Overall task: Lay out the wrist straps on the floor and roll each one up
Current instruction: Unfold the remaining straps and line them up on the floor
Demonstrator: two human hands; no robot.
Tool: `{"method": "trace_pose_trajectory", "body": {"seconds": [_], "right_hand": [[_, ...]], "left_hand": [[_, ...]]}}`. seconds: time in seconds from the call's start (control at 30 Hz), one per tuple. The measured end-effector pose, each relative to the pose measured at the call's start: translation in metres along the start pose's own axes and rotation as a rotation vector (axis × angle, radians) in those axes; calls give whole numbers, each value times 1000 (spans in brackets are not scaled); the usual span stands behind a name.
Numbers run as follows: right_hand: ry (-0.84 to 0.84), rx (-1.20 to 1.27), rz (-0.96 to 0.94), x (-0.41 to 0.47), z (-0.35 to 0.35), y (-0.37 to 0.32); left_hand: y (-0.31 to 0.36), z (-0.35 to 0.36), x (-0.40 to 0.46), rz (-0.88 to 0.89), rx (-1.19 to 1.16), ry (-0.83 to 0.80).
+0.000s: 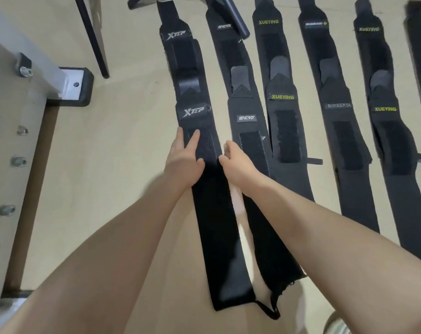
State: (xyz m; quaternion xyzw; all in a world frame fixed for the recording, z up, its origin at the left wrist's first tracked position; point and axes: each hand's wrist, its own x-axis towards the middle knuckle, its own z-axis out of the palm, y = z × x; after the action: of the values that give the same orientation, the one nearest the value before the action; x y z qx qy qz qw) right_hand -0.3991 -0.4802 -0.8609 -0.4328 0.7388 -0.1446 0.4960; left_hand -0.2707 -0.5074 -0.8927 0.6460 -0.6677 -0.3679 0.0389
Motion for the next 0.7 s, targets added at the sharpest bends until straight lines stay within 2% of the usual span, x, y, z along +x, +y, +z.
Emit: {"method": "trace_pose_trajectory", "body": {"seconds": [0.17,0.3,0.4,0.43,0.5,0.6,0.7], "right_hand": [[16,233,6,32,0,-22],[-5,442,107,51,-5,-30],[-101,320,47,52,-7,-32],[-88,277,12,52,-10,-32],[-13,206,-67,47,-18,-36],[111,-133,-252,37,-20,-42],[95,-319,-393,28,-13,-47]], "left_hand": [[-2,-8,26,-23,-74,-93],[6,-13,32,-30,-59,-54],[23,-25,36,-29,-7,-24],[28,-30,37,-56,-65,-42],[39,-36,40,-128,-371,-116],[56,-43,38,-250,-848,-204],[60,-43,39,-332,-1069,-220]]}}
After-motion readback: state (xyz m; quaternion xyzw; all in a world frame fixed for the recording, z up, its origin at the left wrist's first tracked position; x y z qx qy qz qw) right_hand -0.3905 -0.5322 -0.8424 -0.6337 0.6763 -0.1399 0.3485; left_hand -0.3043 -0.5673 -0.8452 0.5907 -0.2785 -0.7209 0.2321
